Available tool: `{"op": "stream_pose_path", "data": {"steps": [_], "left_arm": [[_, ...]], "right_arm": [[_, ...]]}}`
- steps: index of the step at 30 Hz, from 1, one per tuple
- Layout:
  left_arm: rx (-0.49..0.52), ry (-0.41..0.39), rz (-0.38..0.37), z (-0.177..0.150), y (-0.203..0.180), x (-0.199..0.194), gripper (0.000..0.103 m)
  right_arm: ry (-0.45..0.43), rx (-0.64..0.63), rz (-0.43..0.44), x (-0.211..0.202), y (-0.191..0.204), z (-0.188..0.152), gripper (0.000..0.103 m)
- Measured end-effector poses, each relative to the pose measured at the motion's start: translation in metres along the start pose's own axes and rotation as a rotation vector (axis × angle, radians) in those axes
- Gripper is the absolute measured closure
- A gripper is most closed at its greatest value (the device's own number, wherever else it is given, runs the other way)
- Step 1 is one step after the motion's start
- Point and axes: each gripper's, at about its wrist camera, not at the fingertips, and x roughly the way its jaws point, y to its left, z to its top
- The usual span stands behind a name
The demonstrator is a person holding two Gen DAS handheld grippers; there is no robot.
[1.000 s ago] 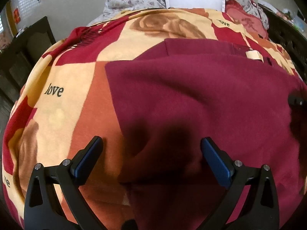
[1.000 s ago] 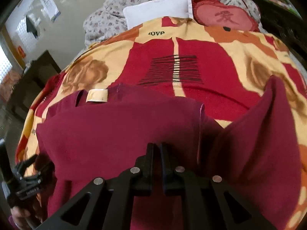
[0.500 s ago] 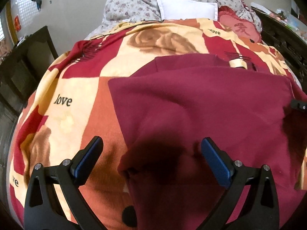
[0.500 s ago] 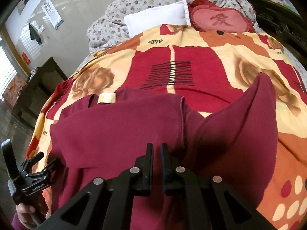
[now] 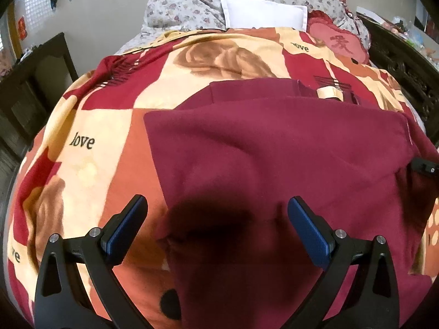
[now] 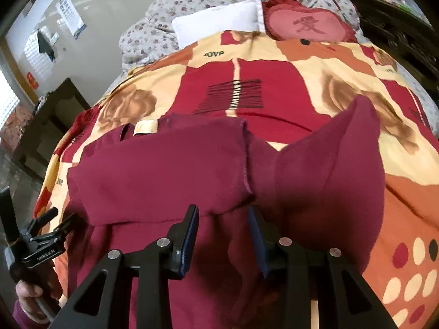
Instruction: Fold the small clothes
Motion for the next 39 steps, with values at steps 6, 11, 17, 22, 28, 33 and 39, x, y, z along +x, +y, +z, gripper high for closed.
{"op": "stream_pose_path", "data": {"steps": [6,11,17,22,28,33,39], "left_arm": [[0.000,0.001,-0.009,0.002,-0.004,0.005,0.000],[-0.001,0.021,-0.007,0.004,-0.008,0.016,0.000],[0.019,0.044,0.004,-0.001,-0.015,0.027,0.000],[0.021,0.059,0.002,-0.001,-0.015,0.032,0.000],[0.023,0.064,0.013,-0.002,-0.016,0.035,0.000],[0.026,0.067,0.014,-0.003,-0.016,0.038,0.000],[0.028,0.071,0.009,-0.002,-0.016,0.041,0.000]], "right_arm": [[-0.026,0.039,0.022,-0.023,-0.020,-0.003,0.067],[-0.092,0.081,0.014,-0.045,-0.038,0.005,0.062],[-0.094,0.154,-0.042,-0.040,-0.068,0.032,0.062],[-0.069,0.219,-0.064,-0.015,-0.090,0.062,0.061],[-0.060,0.281,-0.143,0.018,-0.115,0.102,0.062],[0.006,0.345,-0.222,0.052,-0.146,0.122,0.061],[0.007,0.347,-0.213,0.060,-0.160,0.125,0.066]]}}
